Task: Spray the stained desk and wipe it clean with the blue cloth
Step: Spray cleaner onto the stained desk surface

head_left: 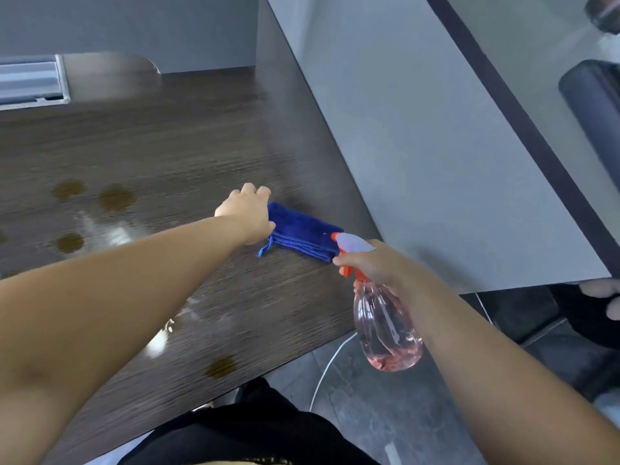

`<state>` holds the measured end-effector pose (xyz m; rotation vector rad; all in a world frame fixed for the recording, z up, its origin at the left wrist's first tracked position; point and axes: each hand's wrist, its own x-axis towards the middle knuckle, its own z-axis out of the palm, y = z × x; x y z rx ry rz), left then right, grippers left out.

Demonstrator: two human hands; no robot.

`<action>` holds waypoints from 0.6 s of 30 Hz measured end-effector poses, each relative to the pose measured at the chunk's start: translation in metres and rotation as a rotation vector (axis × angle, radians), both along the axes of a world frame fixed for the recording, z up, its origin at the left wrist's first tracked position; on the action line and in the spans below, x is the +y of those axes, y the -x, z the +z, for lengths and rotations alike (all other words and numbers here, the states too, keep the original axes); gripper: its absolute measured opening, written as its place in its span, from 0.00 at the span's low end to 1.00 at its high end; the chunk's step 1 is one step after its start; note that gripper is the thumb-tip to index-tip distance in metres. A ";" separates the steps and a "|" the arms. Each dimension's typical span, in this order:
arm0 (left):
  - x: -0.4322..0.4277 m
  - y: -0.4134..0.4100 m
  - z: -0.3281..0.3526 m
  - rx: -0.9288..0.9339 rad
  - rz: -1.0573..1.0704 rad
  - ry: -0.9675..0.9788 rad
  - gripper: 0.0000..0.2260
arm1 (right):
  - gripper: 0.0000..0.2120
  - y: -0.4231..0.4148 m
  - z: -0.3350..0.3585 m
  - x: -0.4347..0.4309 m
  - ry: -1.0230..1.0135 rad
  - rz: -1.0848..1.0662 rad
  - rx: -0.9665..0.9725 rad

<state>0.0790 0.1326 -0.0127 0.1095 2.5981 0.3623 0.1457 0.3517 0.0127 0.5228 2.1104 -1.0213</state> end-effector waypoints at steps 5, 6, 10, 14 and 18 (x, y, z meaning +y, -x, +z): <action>0.008 0.010 -0.007 -0.058 -0.023 -0.047 0.27 | 0.19 0.005 0.008 -0.001 0.033 0.049 0.066; 0.009 0.010 -0.009 -0.069 -0.029 -0.043 0.27 | 0.19 0.006 0.010 -0.001 0.051 0.072 0.095; 0.010 0.009 -0.016 -0.086 -0.038 -0.045 0.27 | 0.11 0.013 0.025 0.004 0.083 0.108 0.225; 0.011 0.010 -0.016 -0.048 0.045 -0.096 0.29 | 0.12 0.020 0.038 0.008 0.110 0.118 0.480; 0.009 0.012 -0.019 -0.055 0.053 -0.081 0.21 | 0.21 0.038 0.043 0.003 0.054 0.178 0.753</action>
